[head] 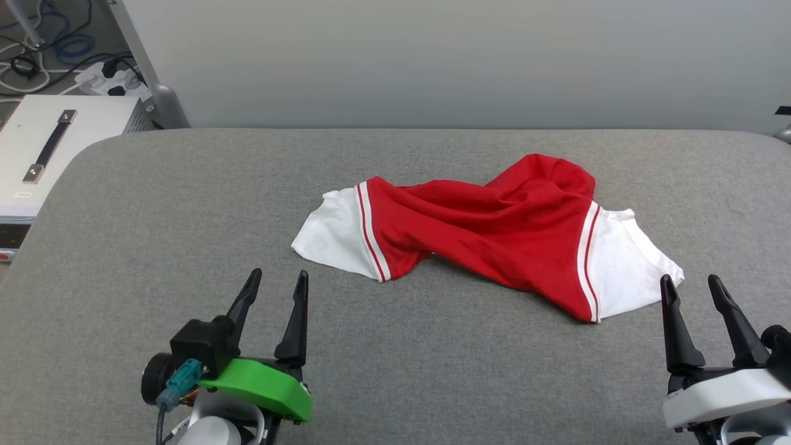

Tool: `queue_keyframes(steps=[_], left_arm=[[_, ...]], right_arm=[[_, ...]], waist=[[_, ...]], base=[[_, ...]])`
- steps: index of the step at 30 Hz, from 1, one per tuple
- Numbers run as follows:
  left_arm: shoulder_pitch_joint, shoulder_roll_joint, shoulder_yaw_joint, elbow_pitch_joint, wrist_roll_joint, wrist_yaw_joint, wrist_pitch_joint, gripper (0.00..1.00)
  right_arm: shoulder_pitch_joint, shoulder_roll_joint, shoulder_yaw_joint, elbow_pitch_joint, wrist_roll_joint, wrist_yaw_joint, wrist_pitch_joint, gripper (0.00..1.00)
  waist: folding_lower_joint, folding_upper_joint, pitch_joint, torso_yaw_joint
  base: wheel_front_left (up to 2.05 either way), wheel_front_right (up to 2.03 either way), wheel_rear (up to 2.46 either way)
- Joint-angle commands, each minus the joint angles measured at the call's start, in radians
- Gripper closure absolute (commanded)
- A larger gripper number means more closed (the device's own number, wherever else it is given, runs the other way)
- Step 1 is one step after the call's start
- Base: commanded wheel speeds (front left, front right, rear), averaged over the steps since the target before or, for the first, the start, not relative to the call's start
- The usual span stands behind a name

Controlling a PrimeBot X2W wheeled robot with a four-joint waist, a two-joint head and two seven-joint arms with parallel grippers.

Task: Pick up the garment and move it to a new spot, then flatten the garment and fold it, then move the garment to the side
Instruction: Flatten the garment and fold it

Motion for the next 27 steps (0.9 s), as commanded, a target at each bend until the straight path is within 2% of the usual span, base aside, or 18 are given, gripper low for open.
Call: queue_keyframes(steps=[1, 4, 8, 14, 18, 19, 21, 24, 27], left_arm=[[0.012, -0.001, 0.008, 0.008, 0.013, -0.009, -0.006, 0.00], [-0.007, 0.014, 0.001, 0.038, 0.019, -0.022, 0.012, 0.00], [-0.088, 0.058, -0.023, 0.078, 0.013, -0.056, 0.167, 0.00], [-0.301, 0.117, -0.036, 0.137, -0.064, -0.111, 0.540, 0.00], [-0.447, 0.153, -0.042, 0.191, -0.106, -0.128, 0.766, 0.00], [-0.506, 0.156, -0.038, 0.216, -0.145, -0.138, 0.862, 0.00], [-0.579, 0.169, -0.037, 0.257, -0.181, -0.144, 0.981, 0.00], [-0.625, 0.180, -0.037, 0.299, -0.200, -0.143, 1.055, 0.00], [-0.655, 0.191, -0.039, 0.340, -0.192, -0.135, 1.076, 0.00]], right_arm=[[0.008, 0.006, 0.004, 0.002, 0.005, -0.001, -0.009, 0.00], [0.002, 0.006, 0.010, 0.002, 0.008, -0.001, -0.007, 0.00], [-0.013, -0.002, 0.013, -0.009, 0.006, -0.001, 0.002, 0.00], [-0.047, -0.017, 0.008, -0.028, 0.007, -0.001, 0.006, 0.00], [-0.079, -0.020, 0.024, -0.028, 0.006, -0.001, 0.001, 0.00], [-0.096, -0.019, 0.032, -0.027, 0.006, -0.001, -0.002, 0.00], [-0.118, -0.018, 0.042, -0.022, 0.007, -0.001, -0.008, 0.00], [-0.134, -0.018, 0.050, -0.015, 0.008, -0.001, -0.014, 0.00], [-0.148, -0.016, 0.056, -0.010, 0.008, -0.001, -0.022, 0.00]], waist=[[0.0001, 0.0000, 0.006, -0.003], [0.0001, 0.0000, 0.020, -0.012], [0.0001, 0.0000, 0.056, -0.025], [0.0001, 0.0000, 0.149, -0.043], [0.0001, 0.0000, 0.207, -0.066], [0.0001, 0.0000, 0.231, -0.078], [0.0001, 0.0000, 0.264, -0.097], [0.0001, 0.0000, 0.287, -0.113], [0.0001, 0.0000, 0.308, -0.128]], base=[[0.00, 0.00, 0.00], [0.00, 0.00, 0.00], [0.00, 0.00, 0.00], [0.00, 0.00, 0.00], [0.00, 0.00, 0.00], [0.00, 0.00, 0.00], [0.00, 0.00, 0.00], [0.00, 0.00, 0.00], [0.00, 0.00, 0.00]])
